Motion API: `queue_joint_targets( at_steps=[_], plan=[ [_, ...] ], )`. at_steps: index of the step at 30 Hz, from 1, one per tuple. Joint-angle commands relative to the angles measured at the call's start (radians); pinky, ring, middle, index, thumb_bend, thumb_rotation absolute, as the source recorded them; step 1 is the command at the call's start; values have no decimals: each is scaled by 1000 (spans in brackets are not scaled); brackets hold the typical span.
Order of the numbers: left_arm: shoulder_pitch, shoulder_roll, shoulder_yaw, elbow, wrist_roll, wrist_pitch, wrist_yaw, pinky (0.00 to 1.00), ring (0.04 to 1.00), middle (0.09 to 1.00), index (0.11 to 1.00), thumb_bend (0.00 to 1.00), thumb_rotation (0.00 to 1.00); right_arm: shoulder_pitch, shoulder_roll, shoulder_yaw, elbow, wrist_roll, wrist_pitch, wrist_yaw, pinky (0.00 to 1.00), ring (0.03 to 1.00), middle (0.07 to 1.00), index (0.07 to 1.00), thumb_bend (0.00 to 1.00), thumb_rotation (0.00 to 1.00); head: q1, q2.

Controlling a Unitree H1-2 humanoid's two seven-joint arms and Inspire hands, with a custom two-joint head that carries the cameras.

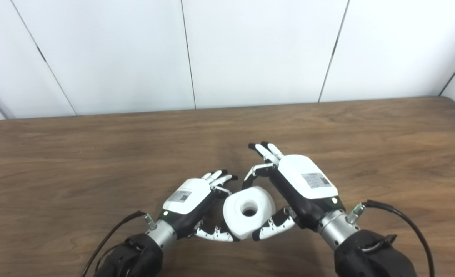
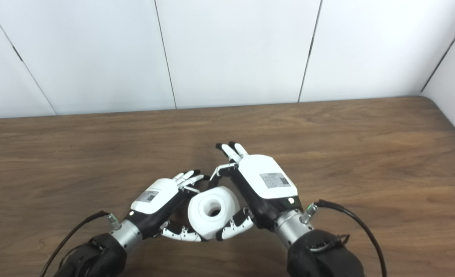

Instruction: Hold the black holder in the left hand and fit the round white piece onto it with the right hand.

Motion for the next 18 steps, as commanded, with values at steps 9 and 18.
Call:
queue_joint_targets(
  at_steps=[9,18],
  plan=[
    [-6,-8,-5,-39,9,9,-4,1000,1000,941,482,517,51,8,-1,13,-5,27,2,-32,797,1000,975,480,512,139,12,7],
    [3,-8,-9,-50,13,16,-4,1000,1000,943,482,516,53,26,-11,26,9,55,-5,-68,803,1000,974,480,512,139,13,10]
  ],
)
